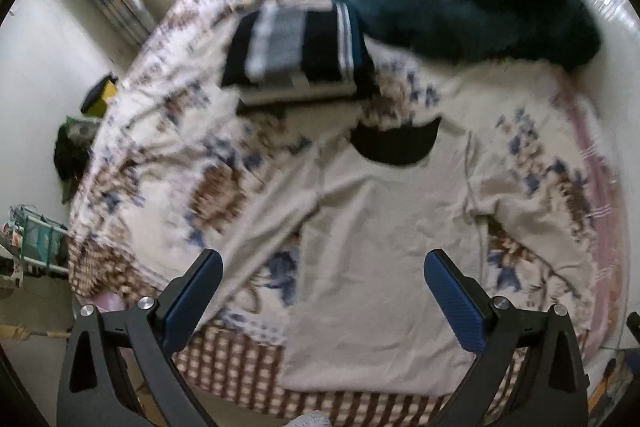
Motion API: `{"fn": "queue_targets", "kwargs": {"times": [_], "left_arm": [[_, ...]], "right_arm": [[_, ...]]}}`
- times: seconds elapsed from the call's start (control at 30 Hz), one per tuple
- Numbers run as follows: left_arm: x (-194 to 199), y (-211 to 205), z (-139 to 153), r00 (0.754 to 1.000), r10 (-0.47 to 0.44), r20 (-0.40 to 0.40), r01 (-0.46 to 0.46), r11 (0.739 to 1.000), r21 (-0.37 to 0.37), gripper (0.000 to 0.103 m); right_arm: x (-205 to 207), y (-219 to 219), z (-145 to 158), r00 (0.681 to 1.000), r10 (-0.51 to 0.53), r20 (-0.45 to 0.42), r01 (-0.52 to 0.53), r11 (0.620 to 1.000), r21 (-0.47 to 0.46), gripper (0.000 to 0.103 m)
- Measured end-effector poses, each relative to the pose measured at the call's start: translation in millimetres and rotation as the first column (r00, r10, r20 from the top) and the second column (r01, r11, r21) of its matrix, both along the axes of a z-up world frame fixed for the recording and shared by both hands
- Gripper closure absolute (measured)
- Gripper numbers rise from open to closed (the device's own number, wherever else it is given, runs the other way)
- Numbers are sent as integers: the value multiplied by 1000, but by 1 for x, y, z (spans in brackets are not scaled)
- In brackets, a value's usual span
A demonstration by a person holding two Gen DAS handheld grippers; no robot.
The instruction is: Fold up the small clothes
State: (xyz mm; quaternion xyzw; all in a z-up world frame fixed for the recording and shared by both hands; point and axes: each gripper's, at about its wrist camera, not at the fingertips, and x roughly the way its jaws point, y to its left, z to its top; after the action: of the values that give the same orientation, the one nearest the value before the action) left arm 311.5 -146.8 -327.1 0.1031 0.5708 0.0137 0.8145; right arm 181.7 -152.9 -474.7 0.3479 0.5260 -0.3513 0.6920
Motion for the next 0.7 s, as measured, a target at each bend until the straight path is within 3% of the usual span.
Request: {"fn": "queue_targets", "kwargs": {"times": [0.07,0.13,0.27,0.4,0.47,0.5,0.6,0.7], "left_arm": [[14,-14,-44,999,-6,-44,6,1000,22,0],[24,-26,-80,996,-14,-83,17,999,43,0],[43,-49,-158,988,-17,-153,29,997,76,0],[58,-67,-198,986,-36,-164,51,995,91,0],[68,-76,-208,987,-43,-157,56,995,77,0],[72,-80,-211,987,-50,-152,62,995,73,0],[81,-94,-216,989,-69,-131,77,995,58,0],[85,-104,-218,988,-77,-135,82,996,33,0]], "right_arm": [[-9,-32,-39,995,-104,-2,104,994,30,2],[-12,-67,-84,983,-186,-2,185,981,55,11],[-2,-108,-159,971,-240,-19,240,969,63,17],[15,-136,-233,955,-295,-1,292,943,160,18],[18,-141,-252,951,-309,6,303,934,188,32],[17,-141,-254,947,-320,21,312,935,168,45],[6,-136,-248,939,-337,72,323,933,156,100],[-7,-128,-231,933,-348,91,335,933,133,100]]}}
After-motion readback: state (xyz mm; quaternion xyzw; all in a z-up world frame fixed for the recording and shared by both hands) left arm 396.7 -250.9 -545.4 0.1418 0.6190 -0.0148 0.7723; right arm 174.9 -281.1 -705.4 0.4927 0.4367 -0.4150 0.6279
